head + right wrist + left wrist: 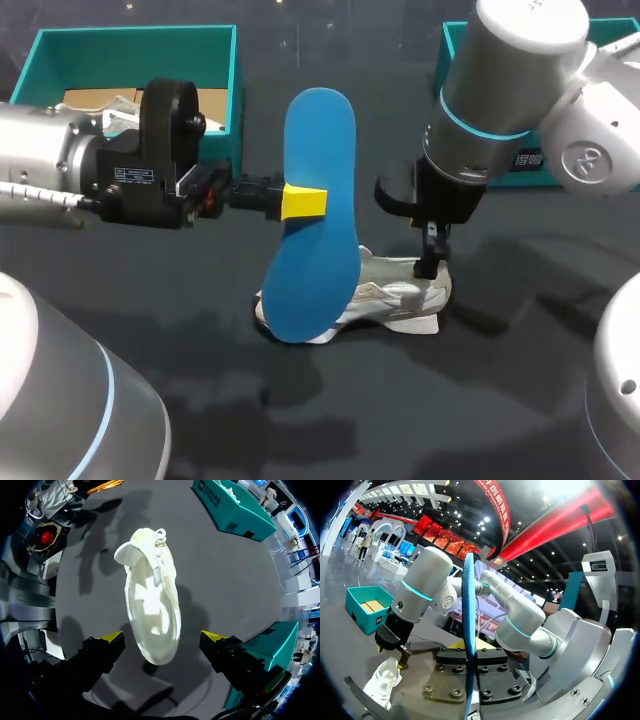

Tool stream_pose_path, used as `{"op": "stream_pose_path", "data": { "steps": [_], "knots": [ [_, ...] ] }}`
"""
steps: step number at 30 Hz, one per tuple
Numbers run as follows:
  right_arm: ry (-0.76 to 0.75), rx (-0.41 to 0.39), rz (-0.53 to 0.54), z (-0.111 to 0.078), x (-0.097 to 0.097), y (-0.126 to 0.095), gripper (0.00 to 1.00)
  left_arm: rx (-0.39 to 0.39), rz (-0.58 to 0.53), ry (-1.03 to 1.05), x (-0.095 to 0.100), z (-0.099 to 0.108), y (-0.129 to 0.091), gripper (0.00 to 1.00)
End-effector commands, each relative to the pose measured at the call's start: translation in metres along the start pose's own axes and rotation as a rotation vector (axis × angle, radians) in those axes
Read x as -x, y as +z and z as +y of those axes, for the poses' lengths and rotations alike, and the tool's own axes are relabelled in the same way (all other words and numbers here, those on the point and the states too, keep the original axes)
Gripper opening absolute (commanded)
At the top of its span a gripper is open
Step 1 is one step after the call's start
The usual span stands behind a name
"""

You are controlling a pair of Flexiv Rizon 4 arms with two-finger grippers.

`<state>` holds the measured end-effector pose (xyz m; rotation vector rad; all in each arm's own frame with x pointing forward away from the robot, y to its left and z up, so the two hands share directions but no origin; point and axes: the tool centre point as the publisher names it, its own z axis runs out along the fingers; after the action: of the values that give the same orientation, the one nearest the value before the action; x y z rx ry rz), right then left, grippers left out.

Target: Take the shoe out of the shoebox, open the shoe tongue, remove and reinsert the insole, then place the shoe into the shoebox

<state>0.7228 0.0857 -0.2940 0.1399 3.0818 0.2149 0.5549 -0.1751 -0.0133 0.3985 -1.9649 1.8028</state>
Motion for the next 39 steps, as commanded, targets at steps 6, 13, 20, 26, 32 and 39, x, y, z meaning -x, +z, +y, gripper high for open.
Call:
{"op": "stream_pose_path", "data": {
  "steps": [6, 13, 20, 26, 32, 39],
  "knots": [
    [0.002, -0.082, 0.061, 0.023, 0.019, 0.018, 1.00, -0.003, 0.000, 0.001, 0.000, 0.001, 0.001, 0.00],
    [0.002, -0.082, 0.061, 0.023, 0.019, 0.018, 1.00, -0.003, 0.000, 0.001, 0.000, 0.001, 0.001, 0.00],
    [-0.005, -0.080, 0.096, 0.035, 0.025, 0.044, 1.00, -0.003, 0.000, 0.001, 0.000, 0.001, 0.001, 0.00],
    [-0.022, -0.076, 0.092, 0.037, 0.027, 0.059, 1.00, -0.003, 0.000, 0.001, 0.000, 0.001, 0.001, 0.00],
    [-0.037, -0.097, 0.077, 0.034, 0.027, 0.067, 0.71, -0.003, 0.000, 0.001, 0.000, 0.001, 0.001, 0.00],
    [-0.043, -0.107, 0.082, 0.031, 0.023, 0.075, 0.65, -0.003, 0.000, 0.001, 0.000, 0.001, 0.001, 0.00]
  ]
}}
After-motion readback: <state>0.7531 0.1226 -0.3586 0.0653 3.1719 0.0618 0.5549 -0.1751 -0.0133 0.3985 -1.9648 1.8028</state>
